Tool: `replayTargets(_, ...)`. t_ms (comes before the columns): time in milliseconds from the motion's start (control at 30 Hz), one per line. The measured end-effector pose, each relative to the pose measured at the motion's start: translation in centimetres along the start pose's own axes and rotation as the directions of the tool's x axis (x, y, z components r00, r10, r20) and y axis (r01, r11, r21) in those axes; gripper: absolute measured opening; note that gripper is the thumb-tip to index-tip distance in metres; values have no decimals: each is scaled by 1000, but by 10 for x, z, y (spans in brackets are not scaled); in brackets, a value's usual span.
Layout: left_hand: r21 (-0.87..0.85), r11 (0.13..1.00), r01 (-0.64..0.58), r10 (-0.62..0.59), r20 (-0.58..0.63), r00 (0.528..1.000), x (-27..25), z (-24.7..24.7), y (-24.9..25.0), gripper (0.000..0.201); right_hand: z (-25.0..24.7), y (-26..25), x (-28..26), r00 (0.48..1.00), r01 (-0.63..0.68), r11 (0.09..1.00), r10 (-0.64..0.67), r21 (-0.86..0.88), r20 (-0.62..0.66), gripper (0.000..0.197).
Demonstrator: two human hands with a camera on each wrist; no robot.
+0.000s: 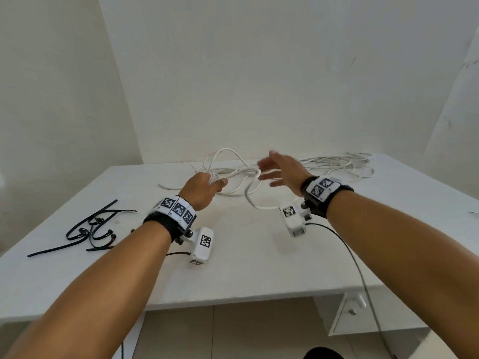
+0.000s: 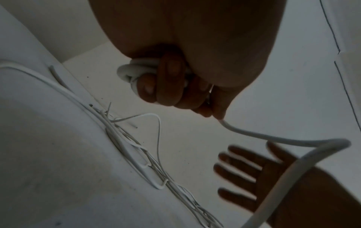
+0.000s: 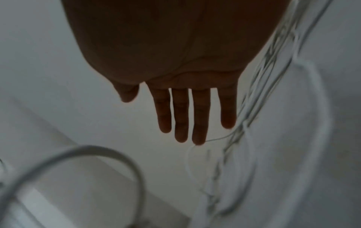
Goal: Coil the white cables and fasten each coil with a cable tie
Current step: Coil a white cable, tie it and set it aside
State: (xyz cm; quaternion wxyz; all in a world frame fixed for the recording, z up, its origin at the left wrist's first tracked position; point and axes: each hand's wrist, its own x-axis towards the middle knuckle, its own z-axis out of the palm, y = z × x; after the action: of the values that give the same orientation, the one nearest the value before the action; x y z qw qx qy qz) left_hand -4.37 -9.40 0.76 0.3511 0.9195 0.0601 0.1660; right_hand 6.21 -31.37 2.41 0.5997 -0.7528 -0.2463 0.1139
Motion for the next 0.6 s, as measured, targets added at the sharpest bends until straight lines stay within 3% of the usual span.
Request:
replayTargets(33, 4, 1000, 0, 0, -2, 1000, 1, 1, 0, 48, 6, -13, -1, 999, -29, 993, 24, 117, 44, 57)
replayTargets(100, 46, 999, 0, 0, 3, 1000, 2, 1, -1, 50, 16, -34, -1, 983, -113, 984, 90, 138, 158, 62)
replayTargets(200, 133, 991, -12, 9, 19, 1000, 4, 2, -4, 46, 29, -50, -1, 943, -193, 975, 216, -113, 254, 35)
replayTargets(333, 120, 993, 0, -6, 44, 999, 2, 1, -4, 46, 29, -48, 11, 972, -111, 929, 176, -354, 157, 18)
replayTargets(400, -66, 996, 57, -50, 104, 993, -1, 1, -4, 41, 25, -43, 14, 987, -30, 912, 91, -408, 132, 13)
replayTargets(467, -320, 938, 135, -62, 226, 972, -7, 1, -3, 41, 23, -39, 15, 992, 54, 899, 1, -435, 126, 13)
replayTargets(600, -685, 656, 317, 66, 470, 880, -17, 2, 0, 41, 18, -33, 9, 973, 224, 841, -164, -492, 162, 5)
